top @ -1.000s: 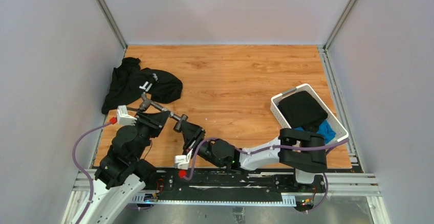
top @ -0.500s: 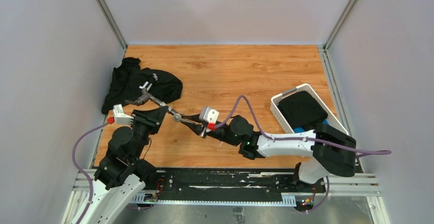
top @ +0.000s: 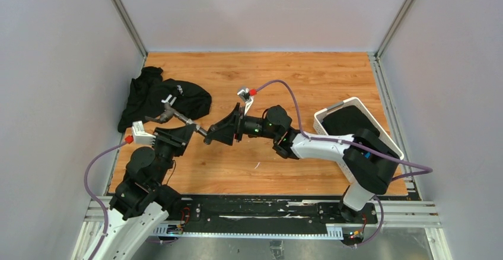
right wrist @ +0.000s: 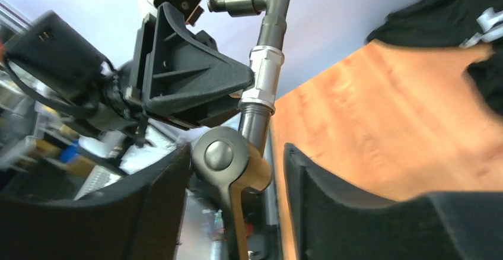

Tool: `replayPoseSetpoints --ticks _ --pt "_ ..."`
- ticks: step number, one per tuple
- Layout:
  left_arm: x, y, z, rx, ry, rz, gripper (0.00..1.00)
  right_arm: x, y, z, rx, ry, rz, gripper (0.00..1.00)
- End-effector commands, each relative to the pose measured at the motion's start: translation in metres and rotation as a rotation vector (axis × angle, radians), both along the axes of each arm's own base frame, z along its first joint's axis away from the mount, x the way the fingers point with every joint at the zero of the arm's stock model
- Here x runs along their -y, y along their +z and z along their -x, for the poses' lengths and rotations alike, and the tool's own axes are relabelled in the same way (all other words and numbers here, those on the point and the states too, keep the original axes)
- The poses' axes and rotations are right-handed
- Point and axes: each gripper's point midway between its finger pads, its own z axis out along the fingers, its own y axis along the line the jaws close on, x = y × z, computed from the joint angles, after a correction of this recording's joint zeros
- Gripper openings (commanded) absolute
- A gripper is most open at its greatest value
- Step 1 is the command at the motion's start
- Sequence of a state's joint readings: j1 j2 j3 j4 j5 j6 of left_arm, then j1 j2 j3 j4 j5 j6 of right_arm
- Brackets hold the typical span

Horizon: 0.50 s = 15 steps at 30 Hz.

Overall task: Install the water faucets
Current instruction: Screw the water faucet onto the adaptor.

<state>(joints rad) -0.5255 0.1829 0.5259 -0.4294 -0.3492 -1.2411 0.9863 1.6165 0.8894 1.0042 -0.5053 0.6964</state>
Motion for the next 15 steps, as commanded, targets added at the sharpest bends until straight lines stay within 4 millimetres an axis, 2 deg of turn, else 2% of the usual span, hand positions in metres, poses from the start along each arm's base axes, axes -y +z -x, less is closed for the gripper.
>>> replayPoseSetpoints --ticks 1,2,6,10,12,15 --pt "0.008 0.024 0.006 0.066 -0.051 0.038 0.00 0.004 0.014 0.015 -0.180 0.126 -0.050 0.72" --pt "0.007 0.023 0.006 0.066 -0.049 0.036 0.00 0.007 0.011 0.012 -0.165 0.093 -0.040 0.79" --pt "0.005 0.023 0.007 0.064 -0.041 0.032 0.00 0.028 0.000 -0.003 -0.069 -0.079 0.084 0.82" --pt "0.004 0.025 0.006 0.065 -0.037 0.028 0.00 0.062 -0.012 -0.027 0.108 -0.297 0.319 0.84" --pt "0.005 0.024 0.005 0.063 -0.037 0.028 0.00 0.073 -0.007 -0.028 0.278 -0.351 0.394 0.85" --pt "0.006 0.022 0.004 0.060 -0.039 0.030 0.00 0.073 0.010 -0.011 0.728 -0.364 0.471 0.85"
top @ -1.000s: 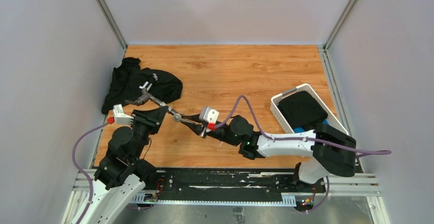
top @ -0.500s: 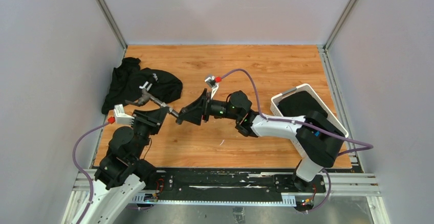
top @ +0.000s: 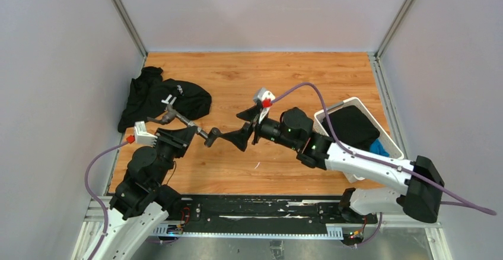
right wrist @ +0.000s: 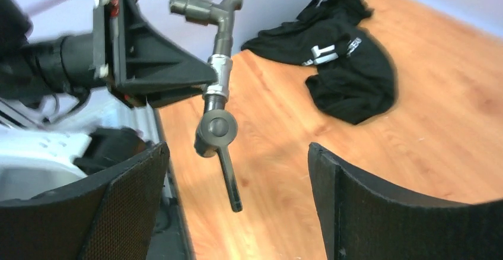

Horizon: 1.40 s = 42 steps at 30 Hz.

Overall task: Install the water faucets
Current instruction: Screw the water faucet onto the adaptor.

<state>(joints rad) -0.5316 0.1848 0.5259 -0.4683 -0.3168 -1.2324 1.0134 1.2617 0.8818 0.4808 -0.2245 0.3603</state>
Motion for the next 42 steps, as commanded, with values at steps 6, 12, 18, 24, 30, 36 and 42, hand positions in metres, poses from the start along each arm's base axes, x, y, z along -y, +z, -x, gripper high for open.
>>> replayPoseSetpoints --ticks 6,12,18,24,30,36,42 --pt "-0.001 0.031 0.000 0.062 0.003 0.036 0.00 -0.008 -0.017 0.027 1.192 -0.112 0.650 0.86" --pt "0.002 0.031 0.000 0.022 -0.008 0.010 0.00 -0.024 -0.010 0.041 1.664 -0.287 0.711 0.87" --pt "0.001 0.031 0.000 0.000 -0.004 -0.007 0.00 -0.047 -0.037 0.045 1.878 -0.303 0.809 0.88" --pt "0.000 0.034 0.002 -0.004 -0.010 -0.026 0.00 -0.060 -0.045 0.041 1.965 -0.375 0.837 0.87" --pt "0.002 0.033 0.003 -0.010 -0.023 -0.038 0.00 -0.070 -0.047 0.030 2.023 -0.442 0.863 0.84" --pt "0.000 0.033 0.005 -0.008 -0.021 -0.041 0.00 -0.071 -0.042 0.022 1.991 -0.473 0.866 0.65" --pt "0.000 0.035 0.005 0.000 -0.022 -0.035 0.00 -0.068 -0.040 0.019 1.936 -0.502 0.835 0.35"
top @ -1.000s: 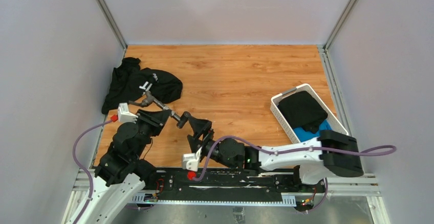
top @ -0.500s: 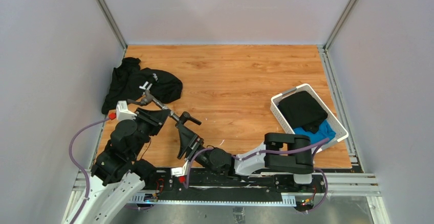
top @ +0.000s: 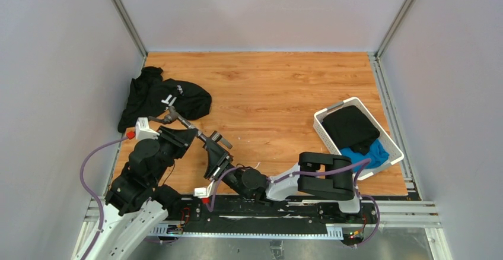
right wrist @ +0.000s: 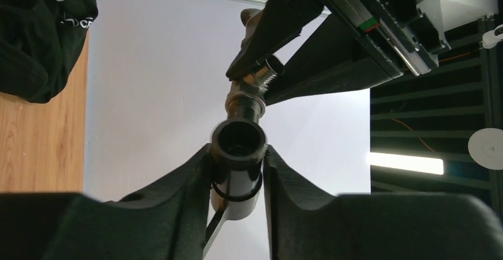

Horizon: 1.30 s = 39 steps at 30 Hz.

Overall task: Install the water faucets
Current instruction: Screw the water faucet onto the adaptor.

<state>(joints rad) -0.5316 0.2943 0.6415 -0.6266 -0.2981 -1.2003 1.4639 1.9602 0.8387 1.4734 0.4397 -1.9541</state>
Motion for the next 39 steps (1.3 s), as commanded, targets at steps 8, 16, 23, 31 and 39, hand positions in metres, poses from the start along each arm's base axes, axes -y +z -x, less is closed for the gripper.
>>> replayPoseSetpoints --ticks 8,16,23,31,39 --pt "0.003 0.047 -0.001 0.148 -0.011 0.083 0.00 0.014 0.029 -0.002 -0.351 0.065 -0.330 0.00" --pt "0.004 0.048 -0.004 0.195 -0.007 0.125 0.00 0.015 0.040 0.040 -1.193 0.442 -0.446 0.00" --pt "0.005 0.050 -0.006 0.247 0.001 0.190 0.00 0.027 0.053 0.036 -1.814 0.603 -0.573 0.00" --pt "0.003 0.058 -0.006 0.303 0.013 0.222 0.00 0.025 0.059 0.019 -2.606 0.803 -0.752 0.00" --pt "-0.003 0.062 -0.003 0.318 0.028 0.218 0.00 0.022 0.055 0.009 2.844 -0.959 0.662 0.30"
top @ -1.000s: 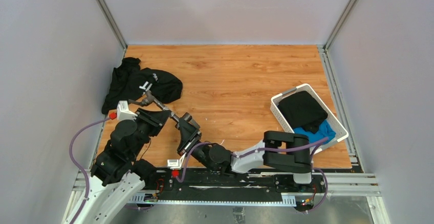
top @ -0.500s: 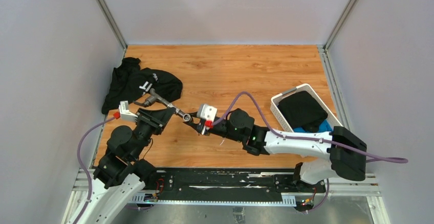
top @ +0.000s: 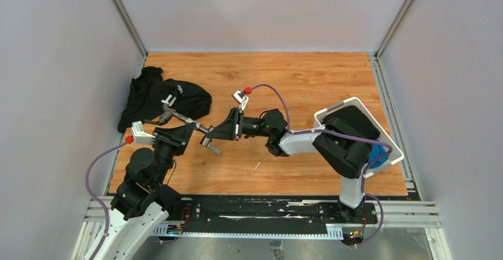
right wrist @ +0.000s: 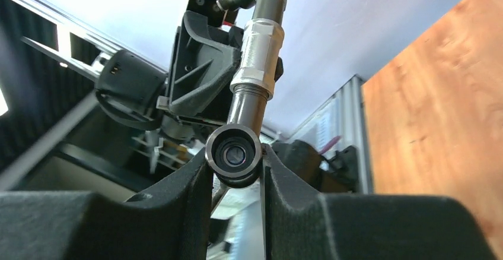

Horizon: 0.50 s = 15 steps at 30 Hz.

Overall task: Install the water faucets
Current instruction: Screw the water faucet onto the adaptor.

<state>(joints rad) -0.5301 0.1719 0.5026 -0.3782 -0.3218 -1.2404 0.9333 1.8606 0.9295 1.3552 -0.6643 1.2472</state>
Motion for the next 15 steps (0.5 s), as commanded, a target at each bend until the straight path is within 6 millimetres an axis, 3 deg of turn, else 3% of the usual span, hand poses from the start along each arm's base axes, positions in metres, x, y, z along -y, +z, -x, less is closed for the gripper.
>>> replayPoseSetpoints --ticks 1,3,5,9,12,15 --pt "-0.005 0.038 0.006 0.122 0.004 0.061 0.00 0.019 0.025 0.015 -0.102 0.119 -0.071 0.41" --pt "-0.007 0.039 0.008 0.121 0.013 0.056 0.00 0.026 0.008 0.006 -0.072 0.035 0.018 0.63" --pt "-0.010 0.037 0.009 0.110 0.021 0.047 0.00 0.041 0.001 -0.006 -0.014 -0.074 0.108 0.74" --pt "-0.011 0.036 0.010 0.085 0.023 0.028 0.00 0.068 -0.022 -0.026 0.222 -0.275 0.395 0.80" --pt "-0.010 0.036 0.010 0.063 0.019 0.006 0.00 0.090 -0.014 -0.035 0.492 -0.395 0.544 0.81" --pt "-0.008 0.037 0.009 0.050 0.011 -0.010 0.00 0.095 0.007 -0.022 0.937 -0.444 0.595 0.81"
